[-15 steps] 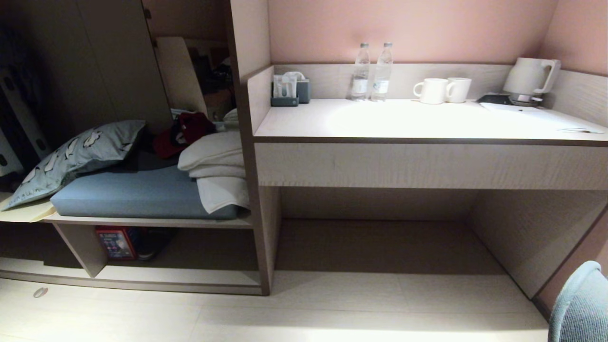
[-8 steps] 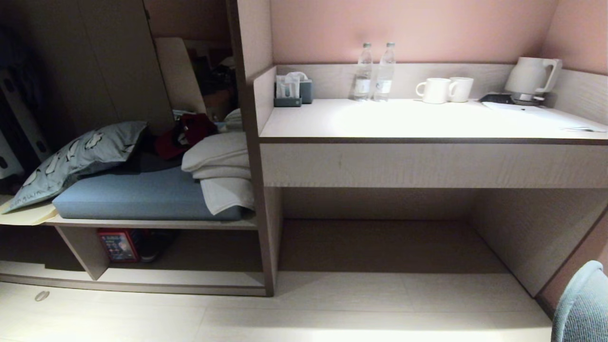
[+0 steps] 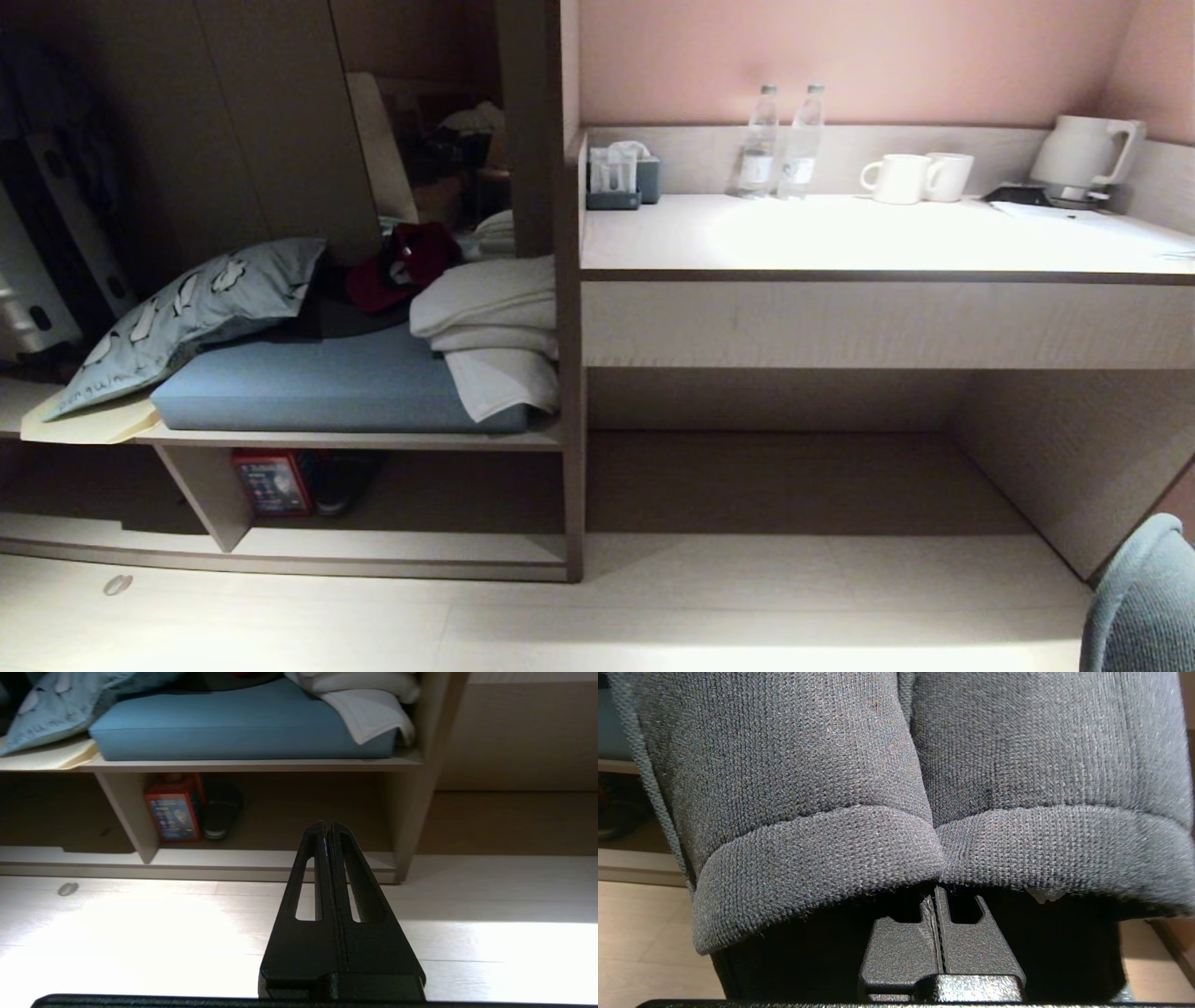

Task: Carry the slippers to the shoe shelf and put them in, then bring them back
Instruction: Place the slippers into the shoe cabinet

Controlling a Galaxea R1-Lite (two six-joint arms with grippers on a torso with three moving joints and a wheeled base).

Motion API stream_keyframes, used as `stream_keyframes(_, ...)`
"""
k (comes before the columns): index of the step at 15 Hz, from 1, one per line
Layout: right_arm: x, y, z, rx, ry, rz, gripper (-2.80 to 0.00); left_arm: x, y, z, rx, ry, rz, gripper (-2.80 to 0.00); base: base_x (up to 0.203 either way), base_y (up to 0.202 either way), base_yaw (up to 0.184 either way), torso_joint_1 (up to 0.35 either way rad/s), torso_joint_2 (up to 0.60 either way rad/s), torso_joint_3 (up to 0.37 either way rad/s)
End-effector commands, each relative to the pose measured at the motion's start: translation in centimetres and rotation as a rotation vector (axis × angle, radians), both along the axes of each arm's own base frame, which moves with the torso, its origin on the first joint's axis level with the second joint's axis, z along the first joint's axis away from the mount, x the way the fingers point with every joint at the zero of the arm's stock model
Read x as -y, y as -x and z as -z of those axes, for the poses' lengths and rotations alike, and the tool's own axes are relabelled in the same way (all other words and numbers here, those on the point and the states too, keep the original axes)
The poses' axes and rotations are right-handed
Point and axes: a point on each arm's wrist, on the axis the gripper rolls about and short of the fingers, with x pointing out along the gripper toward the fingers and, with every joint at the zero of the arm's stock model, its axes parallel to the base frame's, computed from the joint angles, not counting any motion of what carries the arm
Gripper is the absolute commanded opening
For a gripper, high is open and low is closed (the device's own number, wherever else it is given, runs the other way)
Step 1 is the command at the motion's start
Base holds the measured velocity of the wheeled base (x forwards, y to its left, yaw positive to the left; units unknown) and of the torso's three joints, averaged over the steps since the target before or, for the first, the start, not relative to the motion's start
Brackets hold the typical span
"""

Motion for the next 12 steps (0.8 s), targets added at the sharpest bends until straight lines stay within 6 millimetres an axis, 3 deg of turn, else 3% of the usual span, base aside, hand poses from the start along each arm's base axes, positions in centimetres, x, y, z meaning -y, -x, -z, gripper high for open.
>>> stream_keyframes(1,0.0,-0.01,0.0,-0.001,0.001,0.0,-2.8,0.0,-0.01,0.01,-0.002,0.0,0.0,-2.8,0.0,0.199,-0.002,0.002,0.0,0.006)
stream_keyframes(12,0.0,-0.01,0.0,-0.001,0.001,0.0,-2.8,0.0,-0.01,0.01,-0.001,0.0,0.0,-2.8,0.0,0.196,-0.002,0.002,0.0,0.002)
